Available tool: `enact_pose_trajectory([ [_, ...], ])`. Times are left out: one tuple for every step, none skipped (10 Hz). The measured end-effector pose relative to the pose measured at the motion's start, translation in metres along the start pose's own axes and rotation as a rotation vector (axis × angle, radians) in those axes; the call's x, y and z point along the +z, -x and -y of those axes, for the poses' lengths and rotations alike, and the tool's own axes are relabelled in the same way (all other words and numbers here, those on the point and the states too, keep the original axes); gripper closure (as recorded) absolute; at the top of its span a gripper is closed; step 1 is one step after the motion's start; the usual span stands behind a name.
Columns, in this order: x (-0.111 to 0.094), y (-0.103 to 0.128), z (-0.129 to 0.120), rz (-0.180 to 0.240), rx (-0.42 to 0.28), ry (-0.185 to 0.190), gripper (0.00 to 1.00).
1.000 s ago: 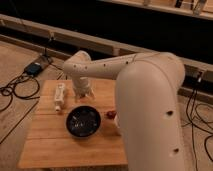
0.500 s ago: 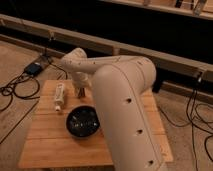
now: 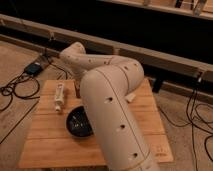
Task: Knock the eraser over
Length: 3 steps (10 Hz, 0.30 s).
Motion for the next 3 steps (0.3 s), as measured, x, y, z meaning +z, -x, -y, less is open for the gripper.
enact_pose_trajectory([
  [-0.0012,0.0089,0.0008,0.029,0.010,-0.002,0.35],
  [-0.0016,0.0137,0.0003,0.047,0.017,0.002,0.35],
  [-0.0017,0.0139,0.0005,0.048,0.018,0.002,0.35],
])
